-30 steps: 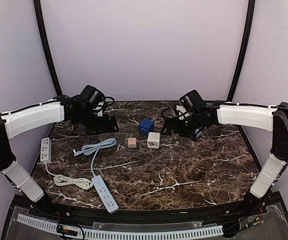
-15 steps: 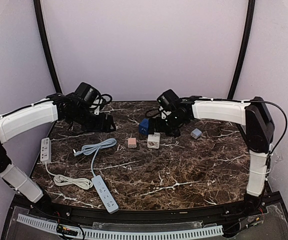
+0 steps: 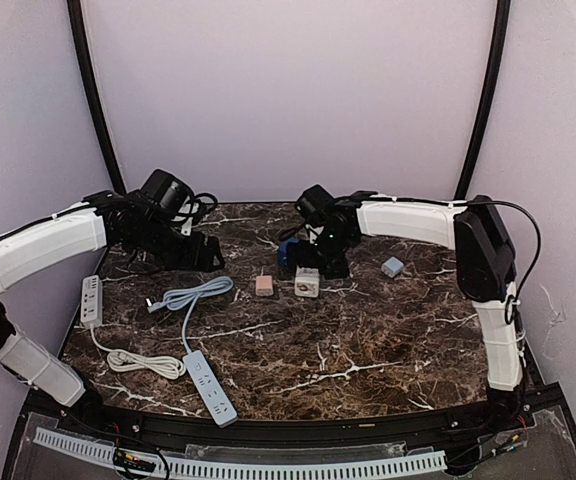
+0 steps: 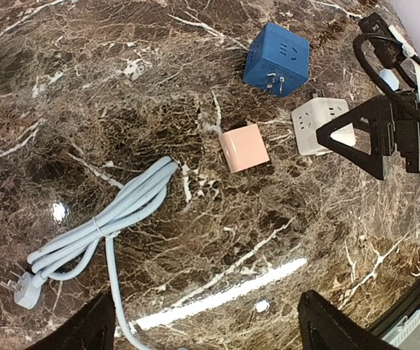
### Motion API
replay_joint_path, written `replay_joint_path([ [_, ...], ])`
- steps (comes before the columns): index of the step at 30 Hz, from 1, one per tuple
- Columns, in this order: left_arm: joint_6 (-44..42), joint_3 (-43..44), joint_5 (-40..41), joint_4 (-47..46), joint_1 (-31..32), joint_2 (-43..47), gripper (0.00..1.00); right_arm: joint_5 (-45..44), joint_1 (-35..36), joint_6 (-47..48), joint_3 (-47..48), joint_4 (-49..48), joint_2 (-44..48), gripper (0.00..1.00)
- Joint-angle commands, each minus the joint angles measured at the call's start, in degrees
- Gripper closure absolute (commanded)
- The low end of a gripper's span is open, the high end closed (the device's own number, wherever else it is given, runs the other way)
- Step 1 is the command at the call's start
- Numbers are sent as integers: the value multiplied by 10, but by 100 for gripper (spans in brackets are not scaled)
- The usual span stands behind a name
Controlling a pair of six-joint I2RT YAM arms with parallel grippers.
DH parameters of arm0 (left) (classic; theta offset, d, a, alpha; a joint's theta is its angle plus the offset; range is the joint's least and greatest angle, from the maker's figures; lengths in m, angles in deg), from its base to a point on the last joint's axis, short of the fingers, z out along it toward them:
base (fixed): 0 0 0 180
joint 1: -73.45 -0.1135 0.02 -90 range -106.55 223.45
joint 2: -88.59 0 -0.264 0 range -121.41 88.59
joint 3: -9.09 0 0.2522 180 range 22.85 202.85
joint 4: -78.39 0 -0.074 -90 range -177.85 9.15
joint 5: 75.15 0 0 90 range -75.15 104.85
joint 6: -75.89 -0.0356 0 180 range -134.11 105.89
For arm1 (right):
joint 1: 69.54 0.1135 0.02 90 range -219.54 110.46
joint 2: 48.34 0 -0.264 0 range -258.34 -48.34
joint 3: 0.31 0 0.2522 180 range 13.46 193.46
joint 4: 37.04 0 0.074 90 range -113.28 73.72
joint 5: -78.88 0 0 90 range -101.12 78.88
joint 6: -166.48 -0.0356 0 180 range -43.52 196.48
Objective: Insert the plug
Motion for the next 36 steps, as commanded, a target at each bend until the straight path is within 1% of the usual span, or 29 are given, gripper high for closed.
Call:
replay_joint_path([
  [1, 1, -21, 5, 18, 2, 22, 13, -10, 6, -12, 27, 32, -20, 1],
  [7, 1, -21, -2, 15, 2, 16, 13, -32, 6, -25, 32, 35, -28, 3],
  [14, -2, -12, -8, 18, 2, 16, 13, -23, 5, -25, 57, 36, -52, 9],
  [19, -9, -12, 6, 32, 2, 21, 14, -20, 5, -22, 68, 38, -61, 13],
  [29, 2, -15, 8, 35, 3, 32, 13, -32, -2, -22, 90, 72, -79, 22],
  [32, 4, -14, 8, 35, 2, 31, 13, -31, -3, -20, 91, 73, -80, 27],
  [36, 9, -14, 9, 35, 2, 31, 13, -29, -5, -16, 88, 73, -79, 38],
])
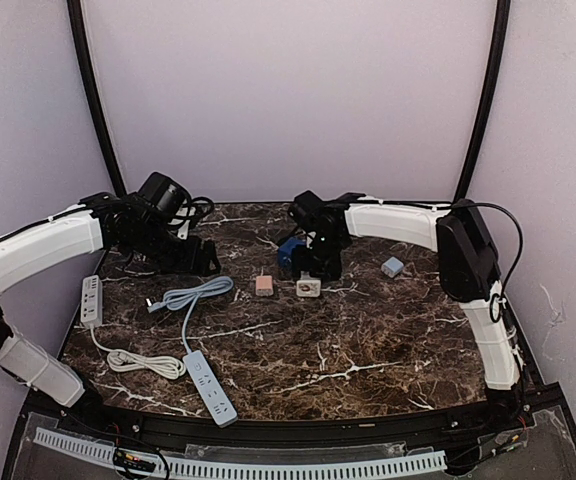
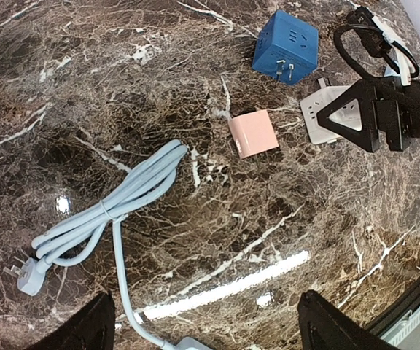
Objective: Insert the plug
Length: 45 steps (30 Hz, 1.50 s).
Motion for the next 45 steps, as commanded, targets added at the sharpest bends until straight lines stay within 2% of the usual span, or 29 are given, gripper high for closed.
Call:
replay_joint_path([
  [1, 7, 0, 4, 16, 2, 16, 13, -4, -3, 4, 11, 11, -10, 41],
  [6, 16, -3, 4, 13, 2, 18, 13, 6, -4, 19, 6, 10, -1, 53],
  [11, 25, -5, 20, 11, 2, 20, 13, -1, -6, 40, -32, -17, 50, 54],
  [14, 31, -7, 22, 5, 3, 23, 14, 9, -10, 62, -93, -84, 106, 54],
  [23, 35, -44, 28, -74, 17, 59, 13, 162, -25, 118, -276, -298, 276, 55],
  [29, 24, -33, -14, -110, 20, 61, 13, 210, -24, 171, -411, -465, 385, 55],
  [34, 18, -25, -47, -146, 25, 61, 13, 215, -24, 201, -522, -618, 466, 56],
  [38, 9, -36, -54, -196, 49, 61, 13, 186, -20, 212, -591, -724, 520, 58],
  [40, -6, -47, -40, -241, 69, 62, 14, 182, -20, 219, -598, -728, 532, 58],
  [45, -27, -37, -23, -273, 91, 40, 13, 183, -18, 213, -597, -723, 542, 59],
])
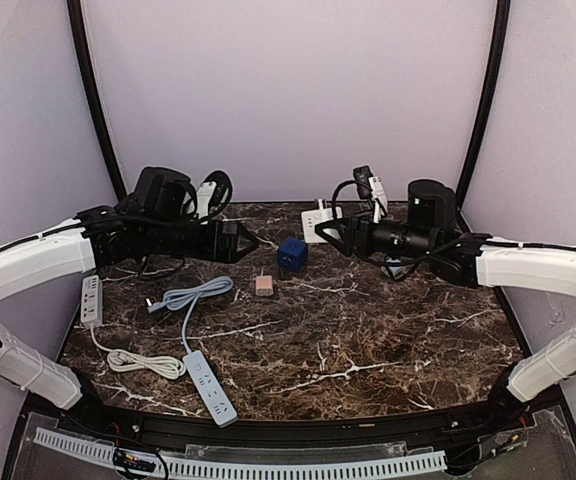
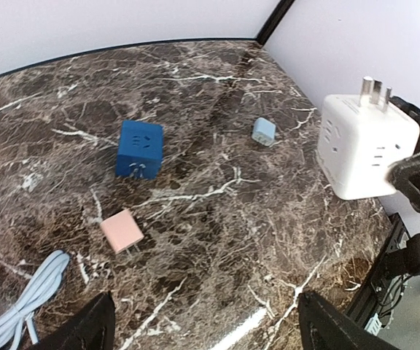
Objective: Insert the plug
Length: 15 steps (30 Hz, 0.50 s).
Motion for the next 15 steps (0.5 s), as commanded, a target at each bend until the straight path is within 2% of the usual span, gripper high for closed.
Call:
replay_joint_path([
  [1, -31, 3, 10, -53, 15, -12, 13, -10, 4, -4, 0, -68, 17, 59],
  [5, -44, 15, 18, -70, 21, -21, 13, -33, 4, -85, 5, -103, 22, 61],
  [9, -68, 9, 34, -101, 30, -15, 13, -132, 3, -189, 38, -61, 13, 62],
  [15, -128, -9, 71, -172, 43, -10, 11, -217, -5, -306, 67, -7, 22, 61],
])
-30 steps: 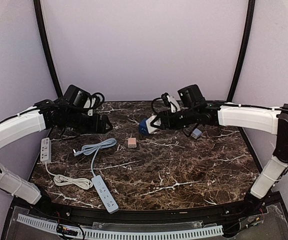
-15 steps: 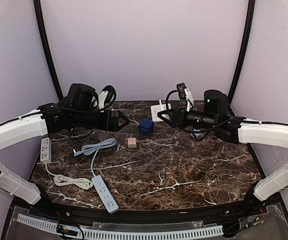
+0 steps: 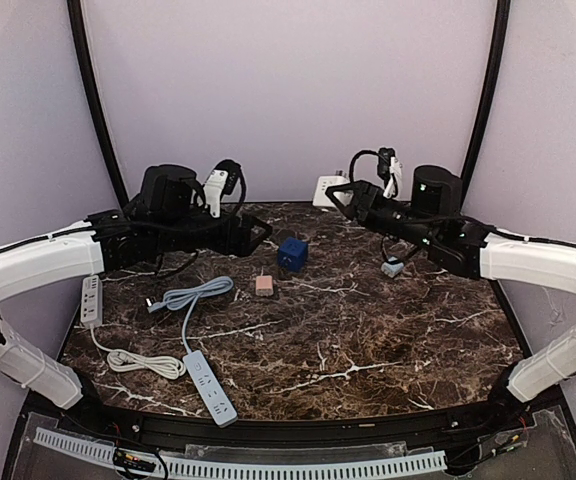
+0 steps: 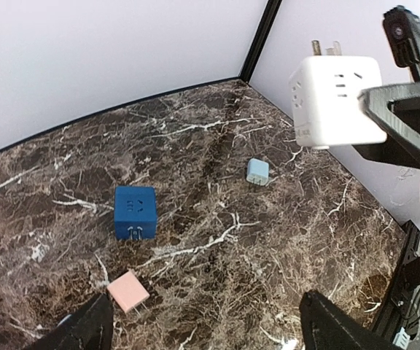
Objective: Insert the plug
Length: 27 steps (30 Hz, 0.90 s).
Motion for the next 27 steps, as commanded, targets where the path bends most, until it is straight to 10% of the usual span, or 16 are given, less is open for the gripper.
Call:
replay_joint_path([
  [1, -59, -4, 35, -56, 8, 8, 11, -90, -8, -134, 37, 26, 17, 62],
  [27, -13, 98, -37, -178, 9, -107, 1, -94, -19, -592, 70, 111, 3, 65],
])
